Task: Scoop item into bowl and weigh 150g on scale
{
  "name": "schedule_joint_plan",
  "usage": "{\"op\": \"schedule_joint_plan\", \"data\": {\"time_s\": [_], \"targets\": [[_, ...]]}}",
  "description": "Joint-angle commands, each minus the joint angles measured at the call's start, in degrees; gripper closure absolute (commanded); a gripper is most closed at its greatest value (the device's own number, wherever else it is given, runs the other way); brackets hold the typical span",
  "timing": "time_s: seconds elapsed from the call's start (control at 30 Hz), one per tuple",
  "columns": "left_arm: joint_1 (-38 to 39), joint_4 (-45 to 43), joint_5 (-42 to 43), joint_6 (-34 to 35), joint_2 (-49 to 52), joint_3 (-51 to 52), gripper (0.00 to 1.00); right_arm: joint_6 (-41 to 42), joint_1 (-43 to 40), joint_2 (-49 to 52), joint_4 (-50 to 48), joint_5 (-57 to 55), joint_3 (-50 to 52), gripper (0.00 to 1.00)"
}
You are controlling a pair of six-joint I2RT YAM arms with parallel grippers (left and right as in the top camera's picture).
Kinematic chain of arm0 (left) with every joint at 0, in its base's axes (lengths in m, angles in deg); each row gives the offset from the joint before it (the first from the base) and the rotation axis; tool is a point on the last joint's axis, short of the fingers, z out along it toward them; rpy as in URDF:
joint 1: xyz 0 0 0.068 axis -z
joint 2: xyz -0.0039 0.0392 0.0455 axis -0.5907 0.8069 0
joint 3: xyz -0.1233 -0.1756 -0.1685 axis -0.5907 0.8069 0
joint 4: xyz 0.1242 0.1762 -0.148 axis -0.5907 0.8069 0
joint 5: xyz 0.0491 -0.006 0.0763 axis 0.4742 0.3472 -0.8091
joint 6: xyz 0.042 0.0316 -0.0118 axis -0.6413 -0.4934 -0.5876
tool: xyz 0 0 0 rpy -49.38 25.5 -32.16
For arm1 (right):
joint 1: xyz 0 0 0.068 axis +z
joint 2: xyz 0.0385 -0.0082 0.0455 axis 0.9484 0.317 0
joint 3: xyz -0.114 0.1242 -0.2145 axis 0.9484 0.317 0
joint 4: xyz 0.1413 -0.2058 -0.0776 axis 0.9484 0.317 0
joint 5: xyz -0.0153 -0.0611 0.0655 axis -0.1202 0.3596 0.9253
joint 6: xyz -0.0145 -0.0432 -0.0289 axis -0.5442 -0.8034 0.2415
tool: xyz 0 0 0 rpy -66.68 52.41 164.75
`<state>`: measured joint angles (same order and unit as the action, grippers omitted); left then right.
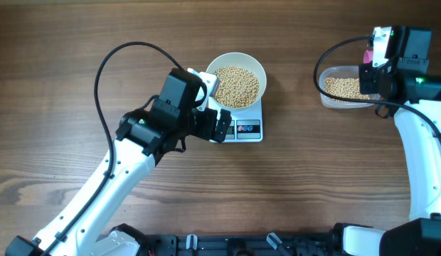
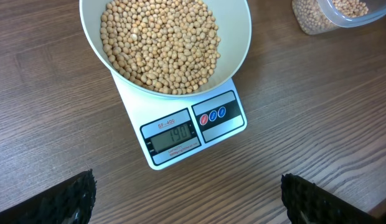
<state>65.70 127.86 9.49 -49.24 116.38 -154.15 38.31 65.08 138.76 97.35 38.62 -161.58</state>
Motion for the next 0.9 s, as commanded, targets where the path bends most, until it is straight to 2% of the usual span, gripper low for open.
{"op": "schedule_joint_plan", "data": {"time_s": [0.0,0.13,0.23,0.3,0.37,0.4,0.57,0.73,0.87], "targets": [[-0.4,-0.2,-0.3,0.3,-0.2,-0.9,0.0,1.2,0.2,-0.3,-2.0,7.6,-0.7,0.96],[-0.4,-0.2,-0.3,0.3,-0.2,-0.9,0.0,1.2,0.2,0.1,-7.1,26.5,-0.7,0.96],[-0.4,-0.2,-0.3,0.3,-0.2,-0.9,0.0,2.6,0.2,0.1,-9.5,33.4,-0.7,0.96],[-0.4,-0.2,-0.3,0.3,-0.2,-0.9,0.0,7.9,0.2,0.1,-11.5,35.1,-0.7,0.96],[-0.4,-0.2,-0.3,0.3,-0.2,-0.9,0.0,16.6,0.2,0.1,-16.9,41.2,-0.7,0.96],[-0.4,-0.2,-0.3,0.3,-0.2,-0.9,0.0,17.6,0.2,0.1,-18.7,43.4,-0.7,0.96],[-0.4,0.1,-0.3,0.3,-0.2,-0.9,0.0,17.8,0.2,0.1,-26.2,45.9,-0.7,0.96],[-0.4,0.3,-0.3,0.3,-0.2,-0.9,0.0,25.1,0.2,0.1,-26.3,46.6,-0.7,0.96],[-0.4,0.3,-0.3,0.3,-0.2,-0.9,0.0,24.5,0.3,0.1,-26.9,49.8,-0.7,0.96]]}}
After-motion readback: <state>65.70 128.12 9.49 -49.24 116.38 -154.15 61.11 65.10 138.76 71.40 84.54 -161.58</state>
